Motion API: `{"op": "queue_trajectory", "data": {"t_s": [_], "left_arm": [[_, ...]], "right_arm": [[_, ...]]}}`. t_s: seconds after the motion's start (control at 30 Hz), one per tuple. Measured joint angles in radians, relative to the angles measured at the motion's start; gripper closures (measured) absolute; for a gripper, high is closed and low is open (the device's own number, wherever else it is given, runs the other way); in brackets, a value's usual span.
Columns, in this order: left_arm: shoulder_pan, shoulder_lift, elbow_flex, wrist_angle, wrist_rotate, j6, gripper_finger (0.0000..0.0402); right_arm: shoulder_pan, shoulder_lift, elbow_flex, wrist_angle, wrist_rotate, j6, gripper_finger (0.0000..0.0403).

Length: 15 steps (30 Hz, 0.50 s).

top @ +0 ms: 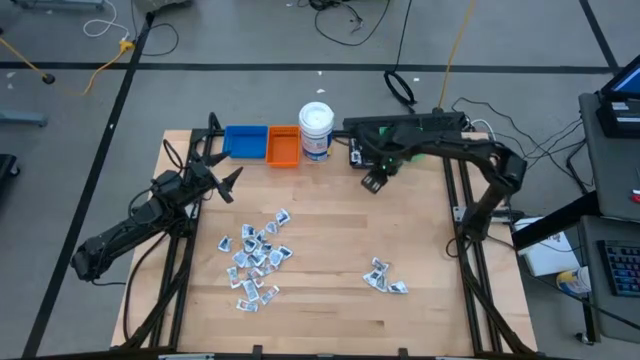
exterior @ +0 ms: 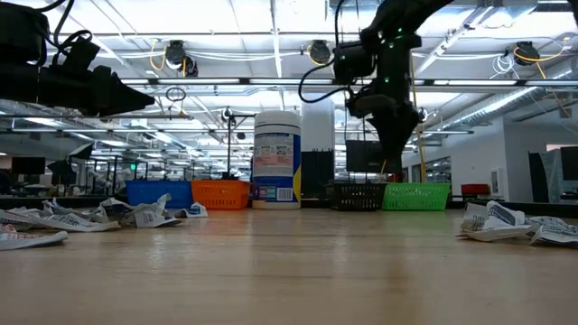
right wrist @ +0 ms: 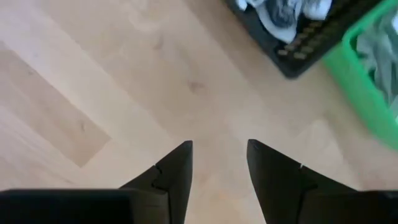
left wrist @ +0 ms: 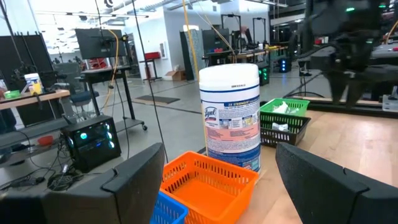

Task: Pick & Place First Aid Supplies
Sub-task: Put the towelette pack into the black bin

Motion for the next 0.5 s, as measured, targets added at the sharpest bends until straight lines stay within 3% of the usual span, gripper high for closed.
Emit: {"op": "queue_trajectory", "data": {"t_s": [0.5], "left_arm": [[0.0, 0.0, 0.0, 0.0, 0.0, 0.0, 0.0092]], "right_arm": [[0.347, -0.103, -0.178, -0.001, 0.007, 0.534, 0.0248]]}}
